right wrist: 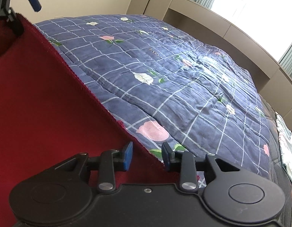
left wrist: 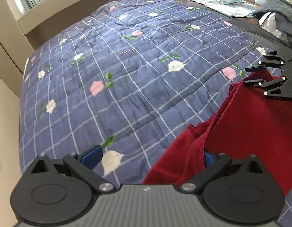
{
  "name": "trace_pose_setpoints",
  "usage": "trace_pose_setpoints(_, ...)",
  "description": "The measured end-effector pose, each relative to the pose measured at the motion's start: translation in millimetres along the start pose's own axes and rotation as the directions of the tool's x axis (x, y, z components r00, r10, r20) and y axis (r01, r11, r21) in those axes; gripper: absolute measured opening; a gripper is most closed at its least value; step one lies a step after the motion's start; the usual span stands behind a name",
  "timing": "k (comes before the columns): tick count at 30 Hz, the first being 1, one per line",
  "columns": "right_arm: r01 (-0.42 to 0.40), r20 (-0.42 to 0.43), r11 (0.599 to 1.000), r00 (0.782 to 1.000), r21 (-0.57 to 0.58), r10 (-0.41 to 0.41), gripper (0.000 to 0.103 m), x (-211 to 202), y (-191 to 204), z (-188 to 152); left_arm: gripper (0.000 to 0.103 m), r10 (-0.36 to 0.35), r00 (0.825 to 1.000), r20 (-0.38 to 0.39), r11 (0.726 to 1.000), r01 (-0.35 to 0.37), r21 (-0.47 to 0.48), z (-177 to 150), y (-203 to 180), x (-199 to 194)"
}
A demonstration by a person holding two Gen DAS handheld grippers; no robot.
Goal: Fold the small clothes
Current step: 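Lay the folded hem down and open both tools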
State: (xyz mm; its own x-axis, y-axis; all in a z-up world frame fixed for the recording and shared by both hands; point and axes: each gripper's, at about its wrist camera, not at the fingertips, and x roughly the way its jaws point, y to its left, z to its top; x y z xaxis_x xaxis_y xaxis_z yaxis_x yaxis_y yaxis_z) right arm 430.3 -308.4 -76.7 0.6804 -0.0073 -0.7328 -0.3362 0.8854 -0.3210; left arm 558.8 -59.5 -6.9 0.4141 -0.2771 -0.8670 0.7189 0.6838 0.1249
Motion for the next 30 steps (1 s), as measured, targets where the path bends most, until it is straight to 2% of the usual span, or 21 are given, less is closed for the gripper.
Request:
trace_pose_setpoints(5, 0.001, 0.01, 1.0, 1.0, 0.007, -0.001, 0.039, 1, 0, 0, 0.103, 0.031, 0.999, 0.007, 0.999, -0.031, 0.012, 4, 2, -4)
trace_pose_setpoints(10, 0.003, 0.014, 1.0, 1.0, -0.003, -0.003, 0.039, 4, 3, -1, 0.103, -0.007, 1.0, -0.024, 1.0, 0.008, 0.016, 0, 8, -1)
trace_pose_setpoints(14, 0.004, 0.016, 1.0, 1.0, 0.001, -0.004, 0.042, 5, 3, -2, 0.103, -0.064, 0.998, -0.008, 0.995, 0.063, -0.073, -1, 19, 1)
trace_pose_setpoints(17, 0.004, 0.017, 1.0, 1.0, 0.007, -0.004, 0.042, 5, 2, -3, 0.103, -0.116, 0.993, 0.019, 0.982, 0.118, -0.149, -3, 30, 2)
trace_pose_setpoints(23, 0.008, 0.019, 1.0, 1.0, 0.0, -0.008, 0.045, 6, 2, -3, 0.103, -0.125, 0.991, 0.041, 0.974, 0.13, -0.187, -9, 41, 2)
trace_pose_setpoints(25, 0.009, 0.02, 1.0, 1.0, 0.001, -0.009, 0.05, 6, 2, -4, 0.103, -0.155, 0.986, 0.063, 0.963, 0.165, -0.215, -14, 46, 2)
trace_pose_setpoints(28, 0.014, 0.02, 1.0, 1.0, 0.01, -0.014, 0.056, 7, 0, -4, 0.103, -0.247, 0.967, 0.058, 0.918, 0.252, -0.306, -18, 54, 11)
trace_pose_setpoints(30, 0.018, 0.02, 1.0, 1.0, 0.015, -0.018, 0.057, 8, -1, -4, 0.103, -0.258, 0.964, 0.058, 0.903, 0.262, -0.339, -20, 57, 16)
